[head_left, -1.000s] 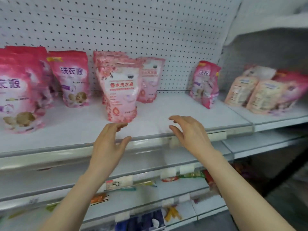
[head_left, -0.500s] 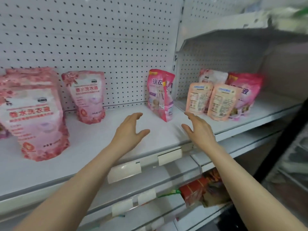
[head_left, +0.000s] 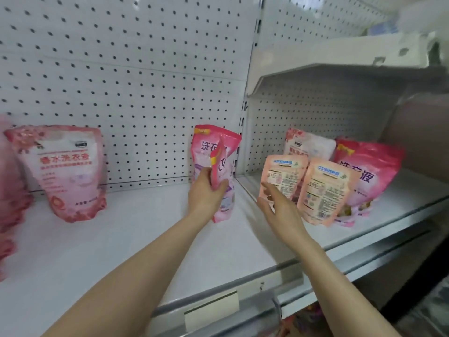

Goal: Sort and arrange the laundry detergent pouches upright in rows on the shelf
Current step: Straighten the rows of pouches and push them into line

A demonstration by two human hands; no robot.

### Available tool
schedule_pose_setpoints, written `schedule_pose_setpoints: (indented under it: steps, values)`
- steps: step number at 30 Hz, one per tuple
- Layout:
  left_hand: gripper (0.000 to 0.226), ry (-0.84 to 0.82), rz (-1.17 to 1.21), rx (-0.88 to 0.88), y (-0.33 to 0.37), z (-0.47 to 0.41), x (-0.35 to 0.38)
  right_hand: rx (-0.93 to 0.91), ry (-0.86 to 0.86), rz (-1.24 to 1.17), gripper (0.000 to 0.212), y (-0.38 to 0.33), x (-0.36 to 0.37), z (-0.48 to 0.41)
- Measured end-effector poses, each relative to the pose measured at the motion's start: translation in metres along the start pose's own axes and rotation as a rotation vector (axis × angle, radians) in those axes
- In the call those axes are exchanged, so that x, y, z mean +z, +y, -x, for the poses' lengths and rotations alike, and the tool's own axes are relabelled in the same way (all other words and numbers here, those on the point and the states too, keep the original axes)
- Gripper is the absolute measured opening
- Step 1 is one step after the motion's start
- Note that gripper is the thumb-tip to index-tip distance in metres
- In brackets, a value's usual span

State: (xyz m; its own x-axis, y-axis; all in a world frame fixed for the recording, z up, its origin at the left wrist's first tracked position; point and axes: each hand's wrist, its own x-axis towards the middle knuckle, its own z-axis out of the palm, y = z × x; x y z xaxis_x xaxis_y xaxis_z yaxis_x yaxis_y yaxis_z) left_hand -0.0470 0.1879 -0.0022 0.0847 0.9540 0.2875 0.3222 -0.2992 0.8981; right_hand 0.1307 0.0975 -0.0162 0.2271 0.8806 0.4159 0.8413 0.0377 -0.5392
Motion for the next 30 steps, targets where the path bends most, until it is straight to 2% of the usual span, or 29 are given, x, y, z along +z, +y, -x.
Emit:
schedule_pose_setpoints:
  steps: [2,4,7,10,12,17,22,25,30]
  values:
    - [0.031,0.005,0.078,-0.085,-0.009,-0.004,-0.012,0.014,-0.011,-0.070,0.043,0.000,0.004,-0.020]
    - [0.022,0.003,0.264,-0.173,-0.019,0.000,-0.033,0.057,-0.045,-0.169,0.042,-0.002,0.013,-0.046]
    - [0.018,0.018,0.428,-0.259,-0.028,0.018,-0.068,0.109,-0.133,-0.286,0.050,-0.014,0.030,-0.084]
    - [0.019,0.069,0.470,-0.236,-0.029,0.037,-0.101,0.183,-0.246,-0.526,0.061,-0.036,0.053,-0.113]
    - [0.021,0.101,0.467,-0.234,-0.029,0.049,-0.113,0.223,-0.273,-0.646,0.058,-0.048,0.066,-0.127]
    - [0.025,0.181,0.509,-0.244,-0.019,0.062,-0.124,0.224,-0.279,-0.716,0.051,-0.056,0.085,-0.143]
    - [0.024,0.333,0.630,-0.215,-0.012,0.076,-0.114,0.153,-0.311,-0.822,0.035,-0.055,0.083,-0.108]
    - [0.019,0.416,0.677,-0.177,-0.006,0.087,-0.108,0.135,-0.303,-0.857,0.040,-0.058,0.073,-0.087]
    - [0.025,0.487,0.705,-0.072,0.014,0.109,-0.114,0.025,-0.270,-0.904,0.044,-0.073,0.042,-0.067]
